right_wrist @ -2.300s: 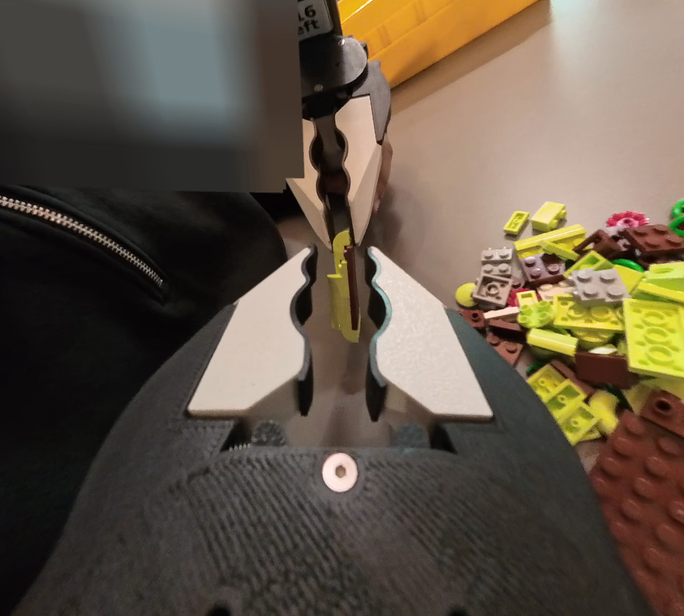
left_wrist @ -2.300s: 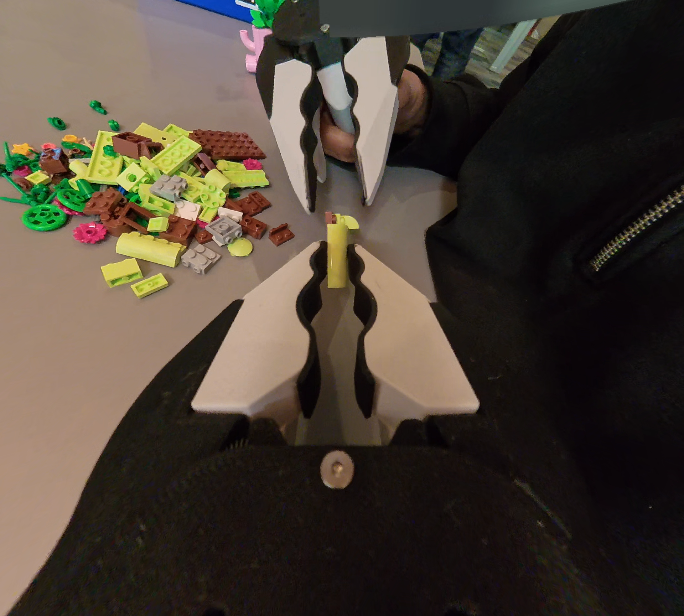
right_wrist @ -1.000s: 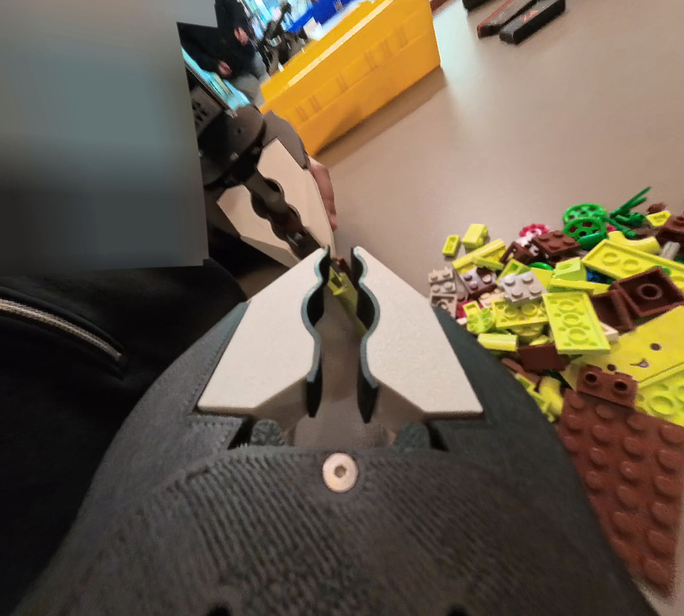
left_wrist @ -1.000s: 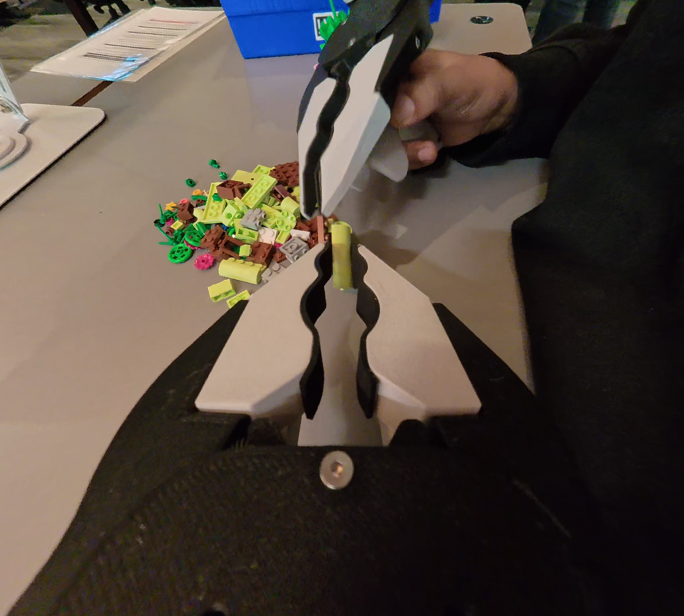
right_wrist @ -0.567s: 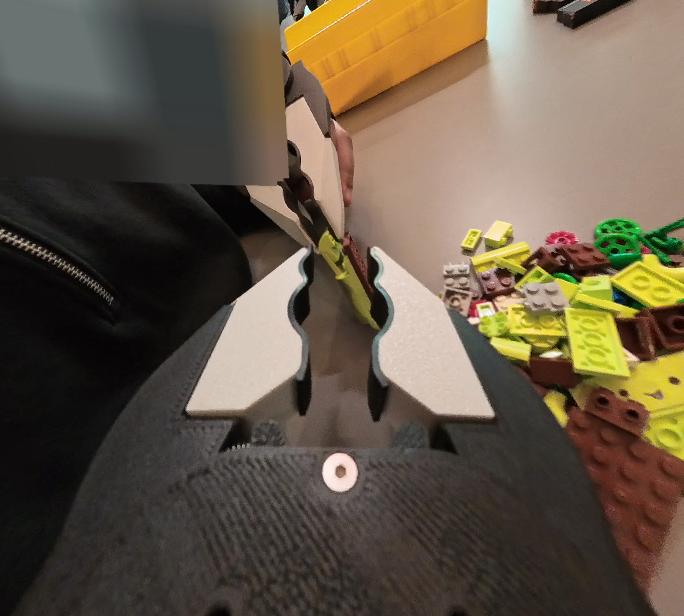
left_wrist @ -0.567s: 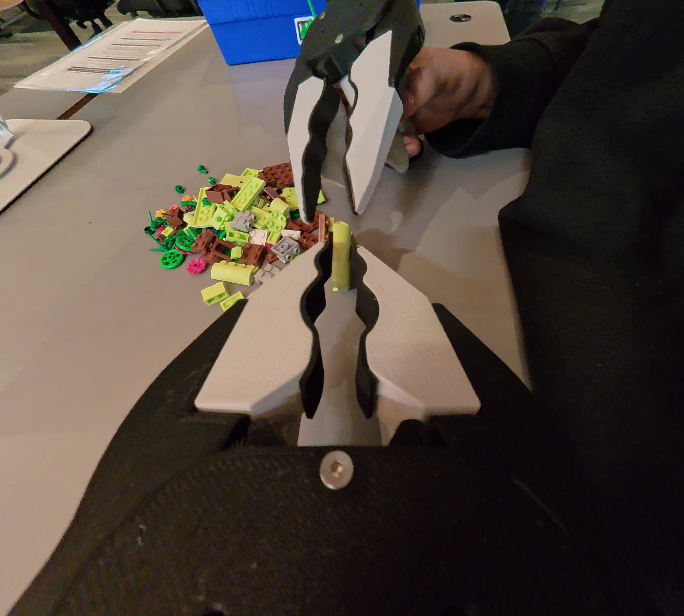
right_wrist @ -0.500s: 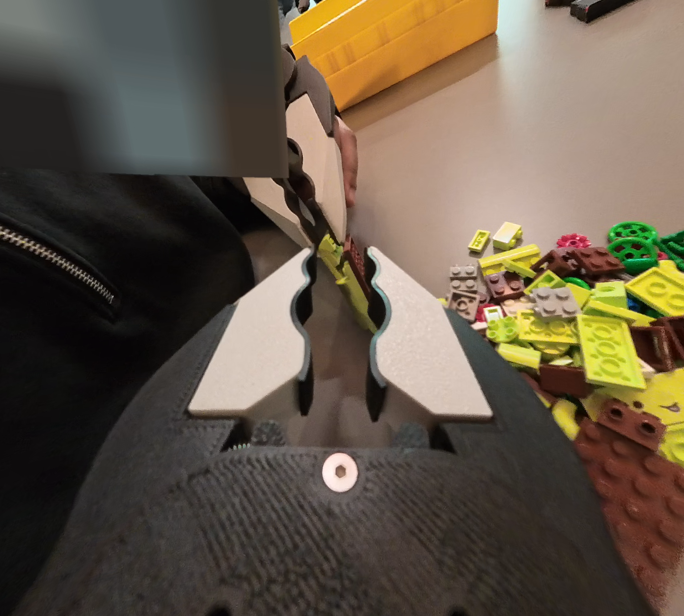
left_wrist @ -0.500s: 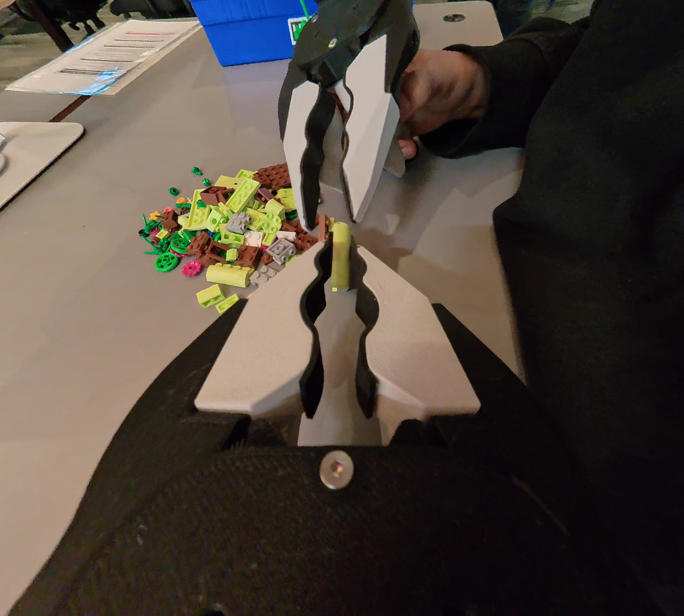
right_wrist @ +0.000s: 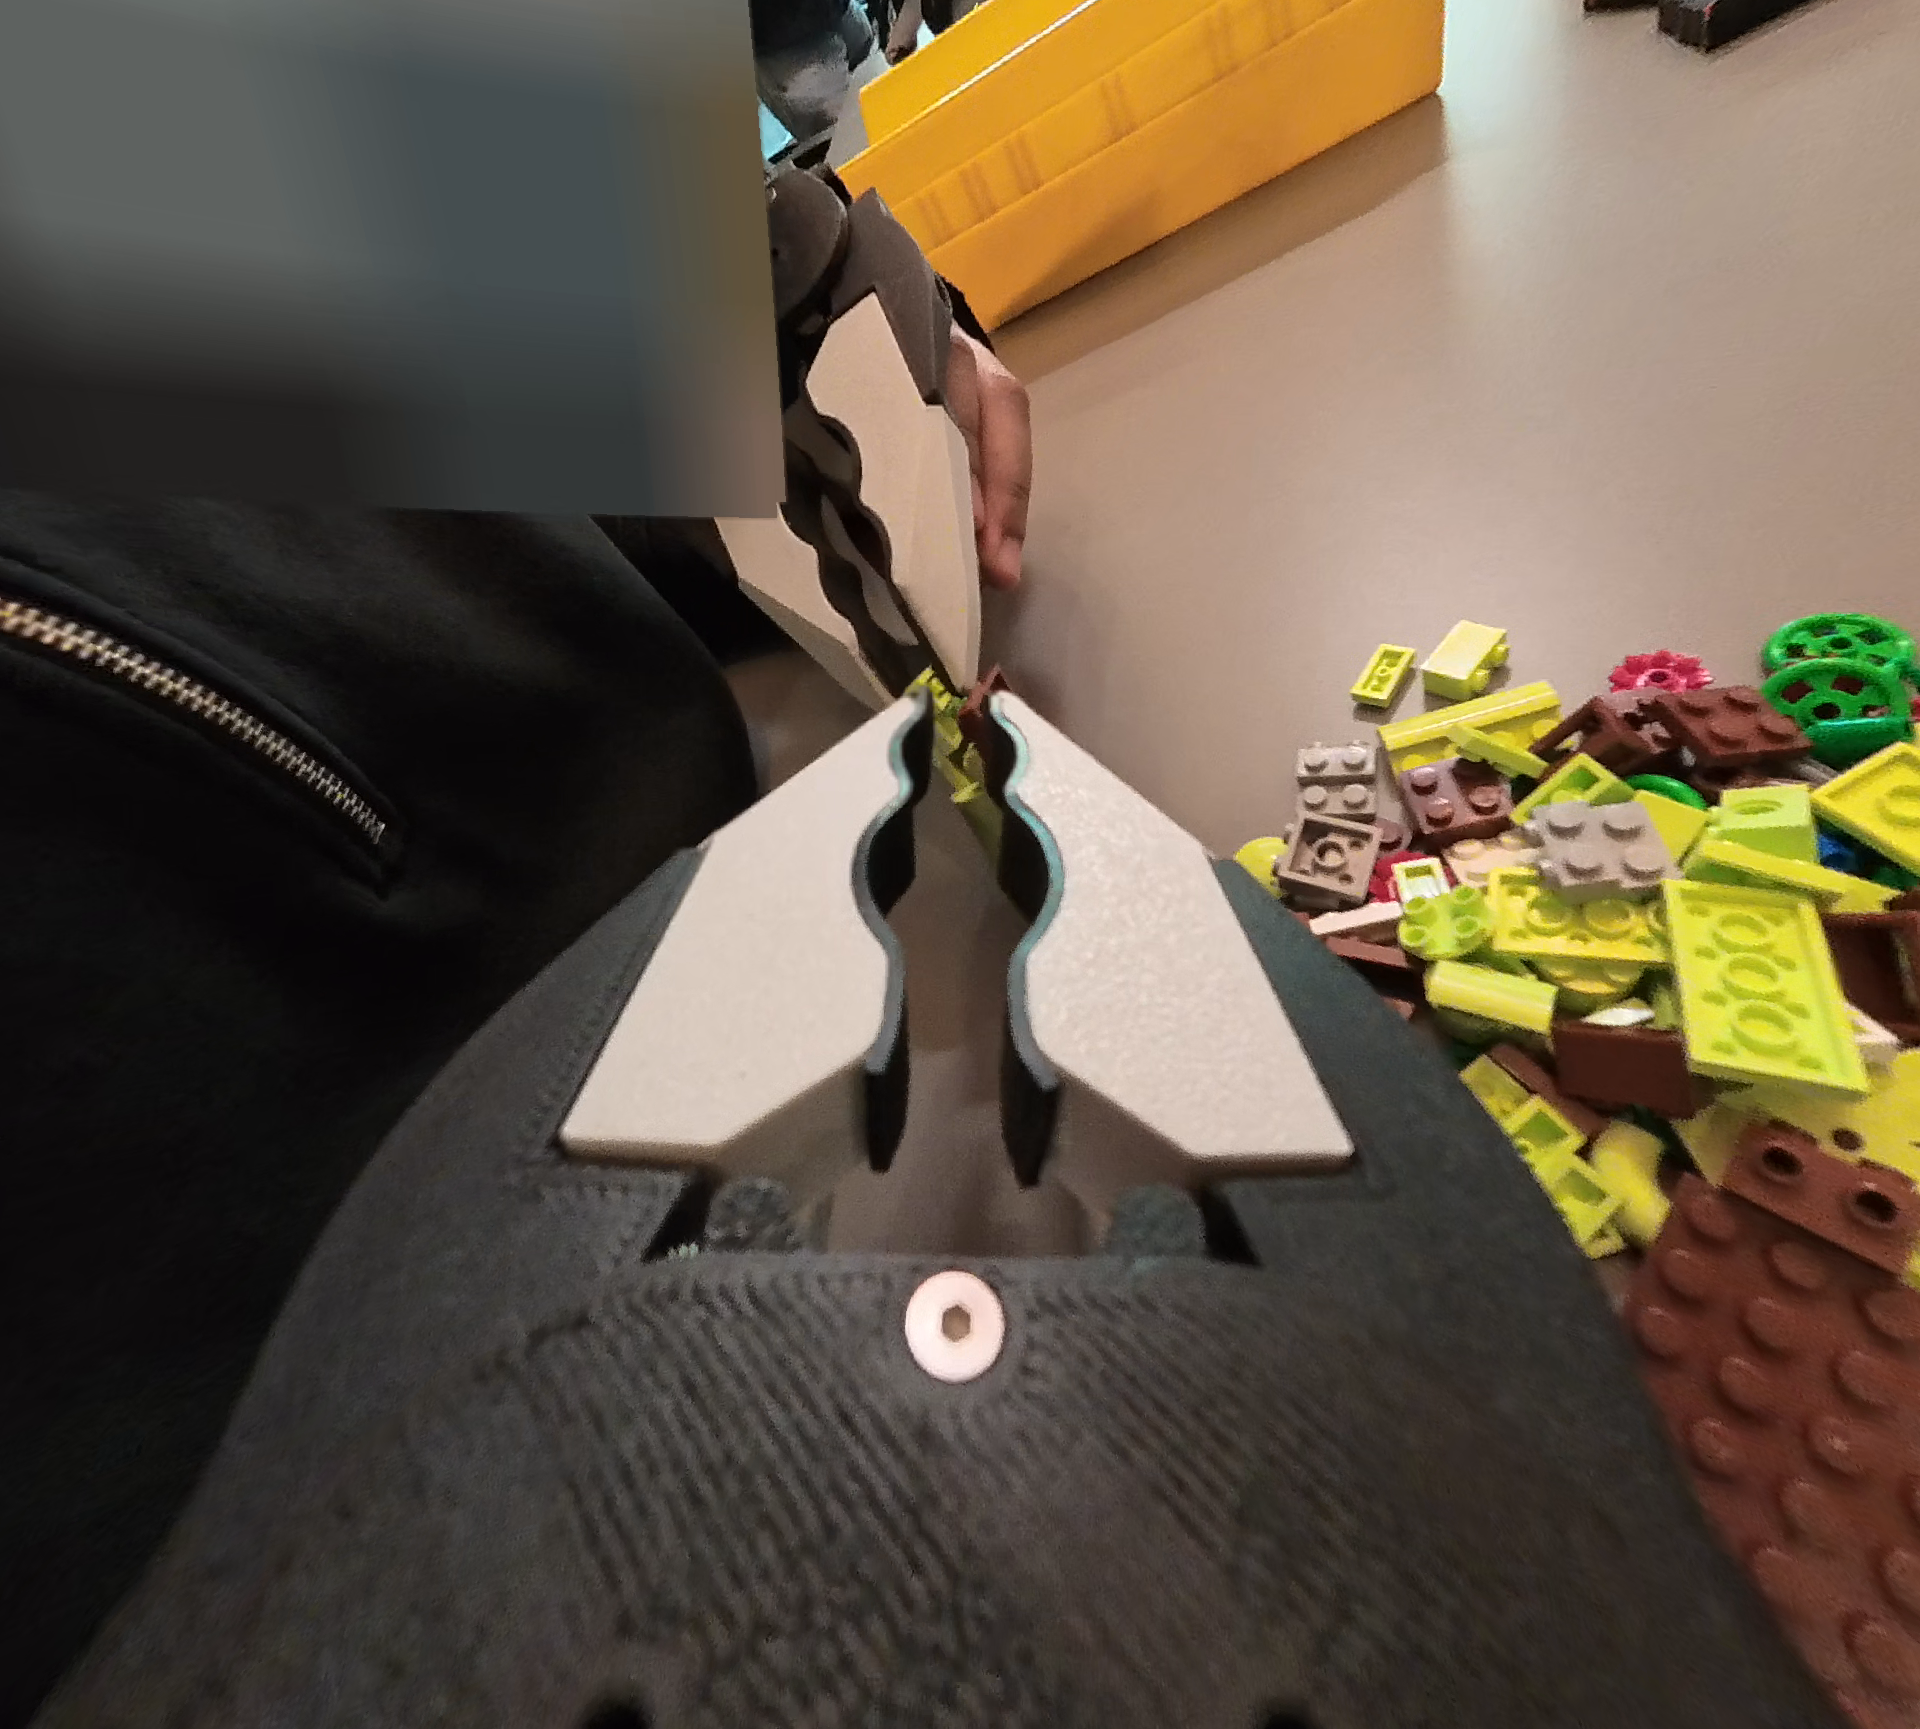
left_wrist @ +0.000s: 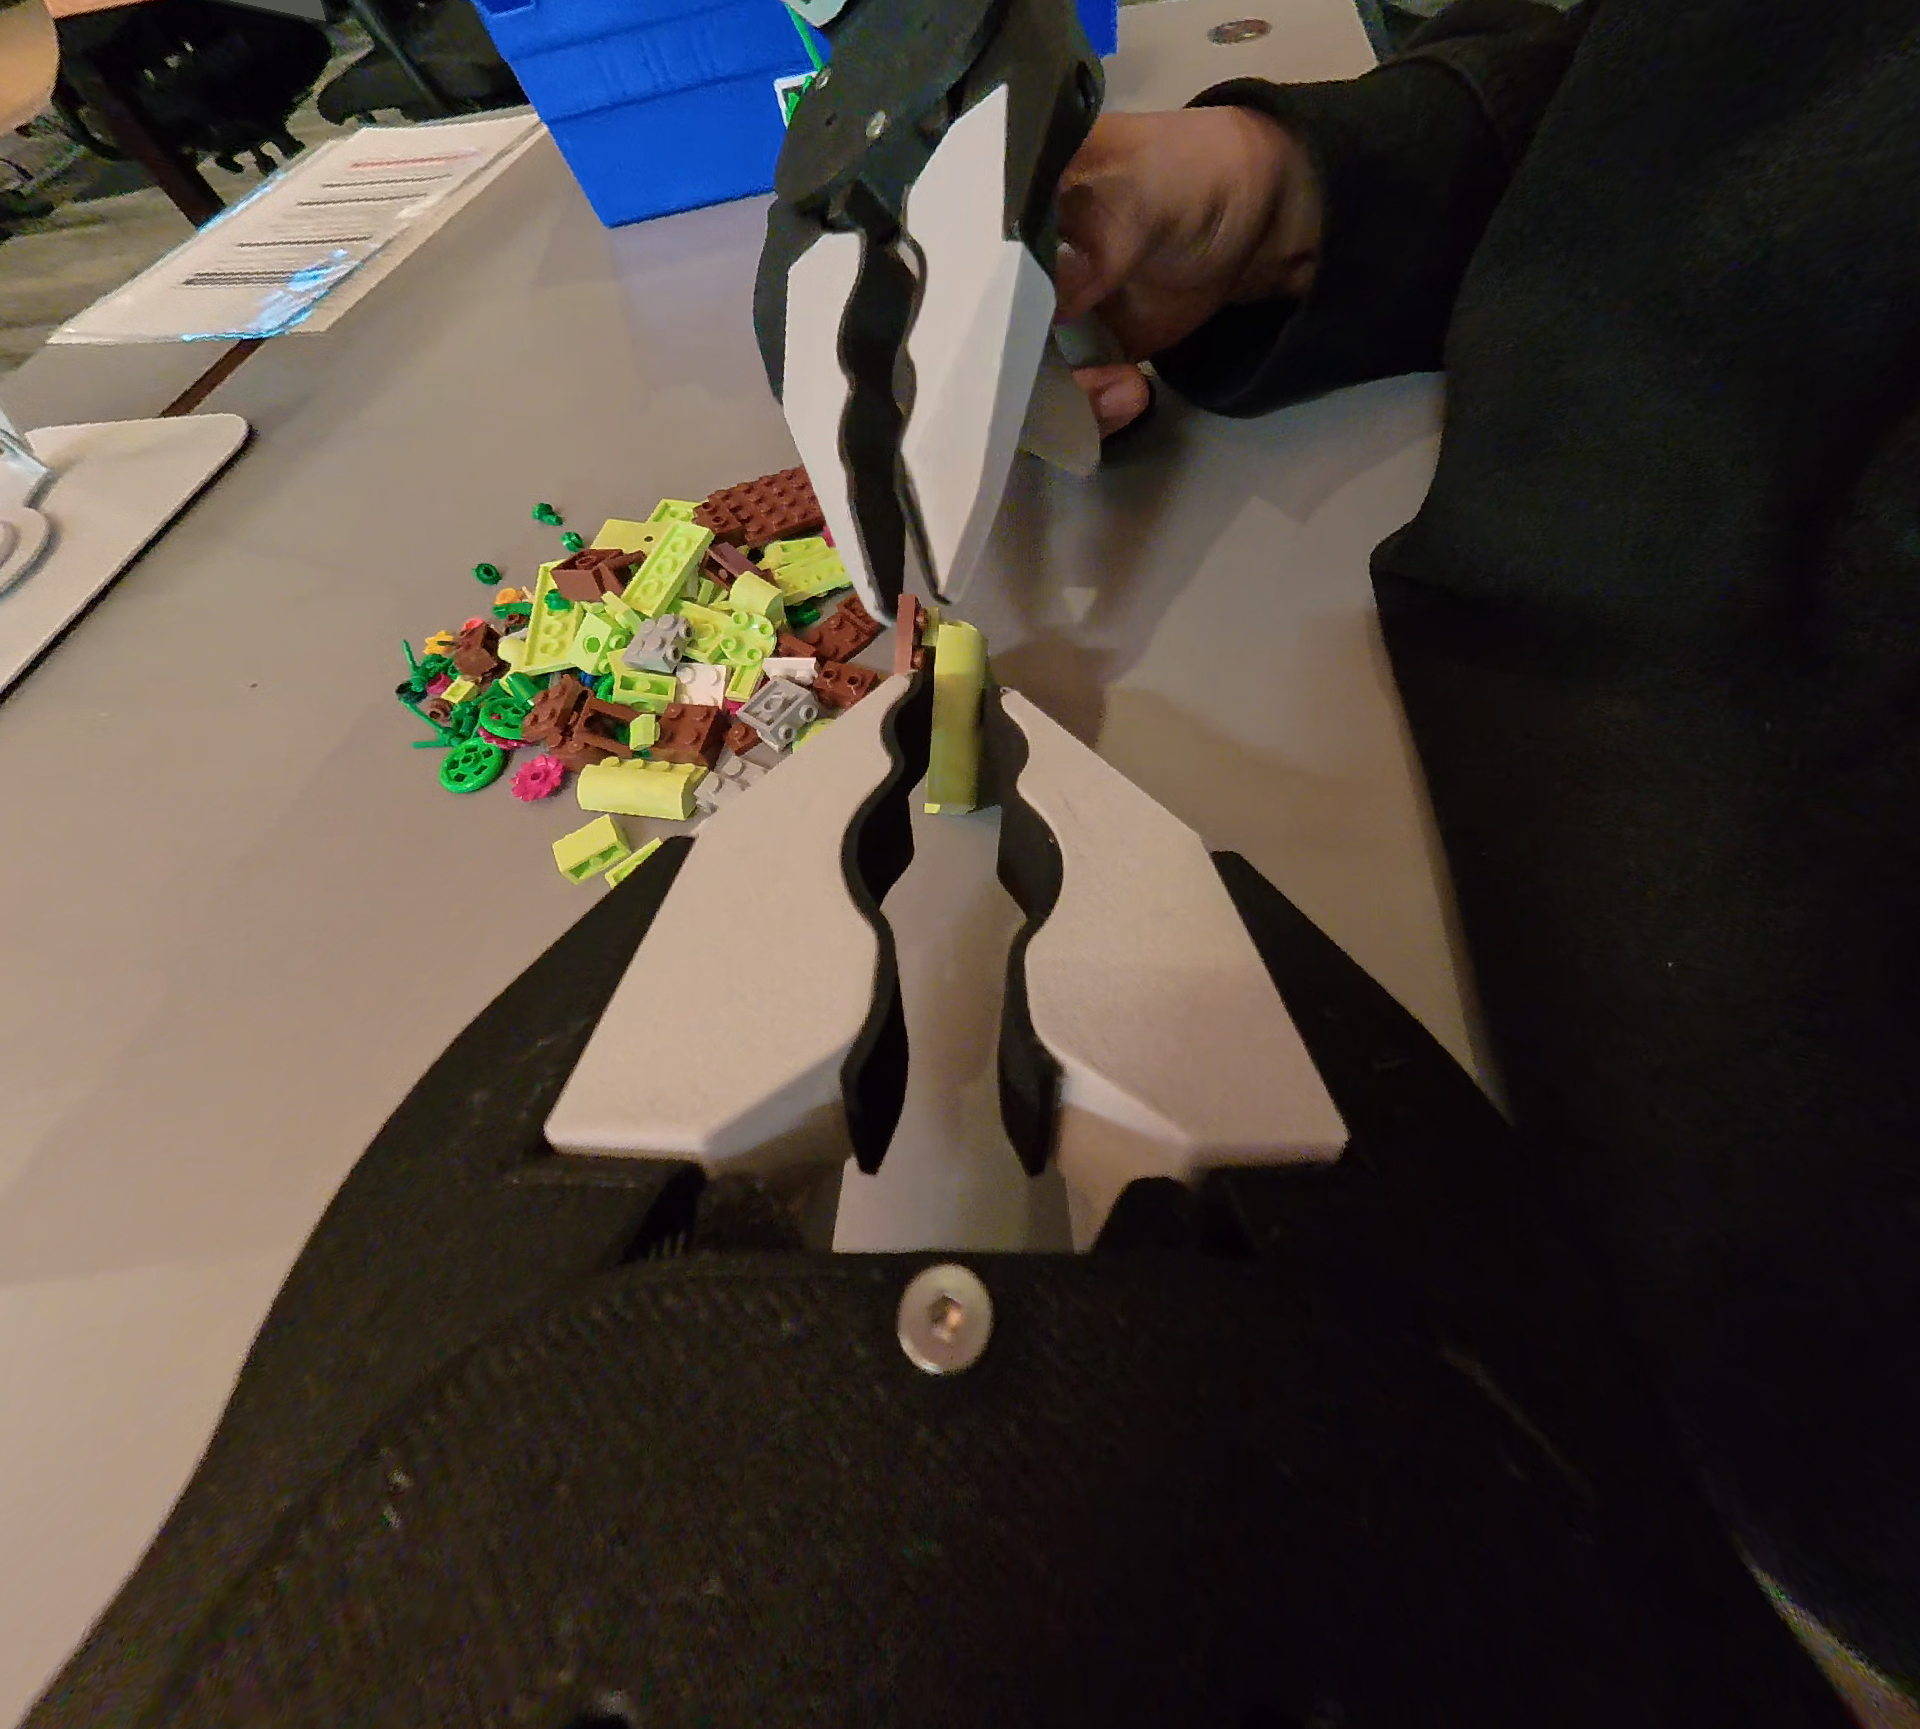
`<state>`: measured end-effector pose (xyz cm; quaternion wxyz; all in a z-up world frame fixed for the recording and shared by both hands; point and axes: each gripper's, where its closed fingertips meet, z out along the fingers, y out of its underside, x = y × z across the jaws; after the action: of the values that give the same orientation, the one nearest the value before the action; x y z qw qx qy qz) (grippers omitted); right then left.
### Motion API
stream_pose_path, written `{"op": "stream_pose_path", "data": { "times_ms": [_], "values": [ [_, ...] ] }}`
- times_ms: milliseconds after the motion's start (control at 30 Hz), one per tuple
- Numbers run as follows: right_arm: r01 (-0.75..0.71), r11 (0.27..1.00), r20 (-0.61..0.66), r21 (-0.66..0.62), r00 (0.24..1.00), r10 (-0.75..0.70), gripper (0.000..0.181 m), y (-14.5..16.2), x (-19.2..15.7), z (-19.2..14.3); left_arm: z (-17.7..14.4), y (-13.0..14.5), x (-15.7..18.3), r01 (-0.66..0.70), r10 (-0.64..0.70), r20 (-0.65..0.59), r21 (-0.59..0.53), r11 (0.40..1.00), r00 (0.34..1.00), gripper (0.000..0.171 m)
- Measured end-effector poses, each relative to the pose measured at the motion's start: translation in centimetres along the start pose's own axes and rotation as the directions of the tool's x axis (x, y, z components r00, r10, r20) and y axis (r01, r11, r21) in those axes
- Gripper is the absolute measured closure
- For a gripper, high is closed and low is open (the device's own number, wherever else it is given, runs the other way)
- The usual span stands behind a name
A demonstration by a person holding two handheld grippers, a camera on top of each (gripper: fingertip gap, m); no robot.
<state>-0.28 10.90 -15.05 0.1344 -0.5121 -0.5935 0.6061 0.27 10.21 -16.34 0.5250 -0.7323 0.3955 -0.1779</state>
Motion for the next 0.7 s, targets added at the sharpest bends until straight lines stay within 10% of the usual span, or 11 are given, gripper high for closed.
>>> {"op": "stream_pose_path", "data": {
  "times_ms": [467, 700],
  "values": [
    [0.355, 0.930, -0.168, -0.098, 0.915, -0.367, 0.178, 0.5, 0.2, 0.2, 0.0, -0.4, 0.3, -0.022, 0.022, 0.002, 0.028, 0.999, 1.000, 0.165],
    [0.318, 0.946, -0.231, -0.053, 0.918, -0.322, 0.179, -0.2, 1.1, -0.2, -1.1, -1.6, -1.8, 0.095, -0.107, 0.076, 0.138, 0.986, 0.991, 0.149]
  ]
}}
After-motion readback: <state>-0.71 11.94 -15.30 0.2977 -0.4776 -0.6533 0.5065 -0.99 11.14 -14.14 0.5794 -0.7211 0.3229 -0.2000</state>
